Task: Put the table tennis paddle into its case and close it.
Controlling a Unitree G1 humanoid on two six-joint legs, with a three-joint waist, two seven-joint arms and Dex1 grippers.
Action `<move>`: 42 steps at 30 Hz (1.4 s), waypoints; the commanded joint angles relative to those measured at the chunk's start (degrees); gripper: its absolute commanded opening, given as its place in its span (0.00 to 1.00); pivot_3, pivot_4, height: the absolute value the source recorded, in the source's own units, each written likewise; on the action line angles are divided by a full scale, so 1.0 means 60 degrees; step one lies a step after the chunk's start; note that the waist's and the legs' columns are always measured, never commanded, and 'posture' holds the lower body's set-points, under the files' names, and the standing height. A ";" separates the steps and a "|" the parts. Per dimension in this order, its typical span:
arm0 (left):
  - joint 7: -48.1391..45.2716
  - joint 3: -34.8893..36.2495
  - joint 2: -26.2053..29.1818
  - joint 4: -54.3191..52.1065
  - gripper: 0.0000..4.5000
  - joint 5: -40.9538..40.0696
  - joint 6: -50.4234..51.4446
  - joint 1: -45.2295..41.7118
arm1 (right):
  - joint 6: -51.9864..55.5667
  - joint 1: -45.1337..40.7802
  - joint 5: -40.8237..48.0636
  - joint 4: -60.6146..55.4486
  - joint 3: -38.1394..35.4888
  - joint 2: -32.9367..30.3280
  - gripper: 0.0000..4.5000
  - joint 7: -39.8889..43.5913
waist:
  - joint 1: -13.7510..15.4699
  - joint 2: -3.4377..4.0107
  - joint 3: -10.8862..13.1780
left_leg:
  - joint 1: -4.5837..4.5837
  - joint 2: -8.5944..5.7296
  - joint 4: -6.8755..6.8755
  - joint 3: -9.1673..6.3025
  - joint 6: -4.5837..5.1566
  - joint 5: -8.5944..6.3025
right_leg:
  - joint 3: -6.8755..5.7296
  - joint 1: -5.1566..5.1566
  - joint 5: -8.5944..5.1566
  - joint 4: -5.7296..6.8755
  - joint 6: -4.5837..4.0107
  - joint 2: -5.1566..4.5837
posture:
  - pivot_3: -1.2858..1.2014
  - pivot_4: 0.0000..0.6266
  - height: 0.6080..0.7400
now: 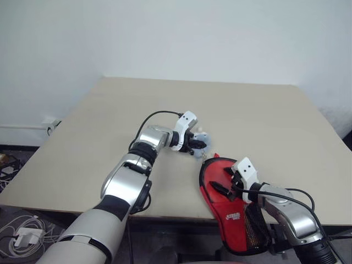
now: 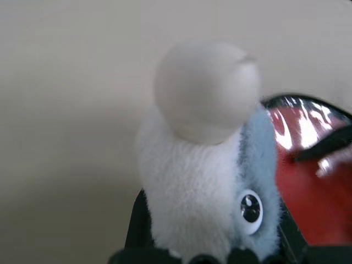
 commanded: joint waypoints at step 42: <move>-0.2849 0.1834 -0.1023 -0.1615 0.83 0.0321 -0.1606 0.0031 | 0.0895 0.0626 0.1076 -0.0629 -0.0867 -0.0167 0.95 0.0733 | 0.0005 0.0010 -0.0021 | 0.0060 0.0001 -0.0021 0.0016 0.0015 -0.0009 | 0.0013 0.0043 0.0000 -0.0008 0.0002 -0.0001 | 0.52 0.00 0.82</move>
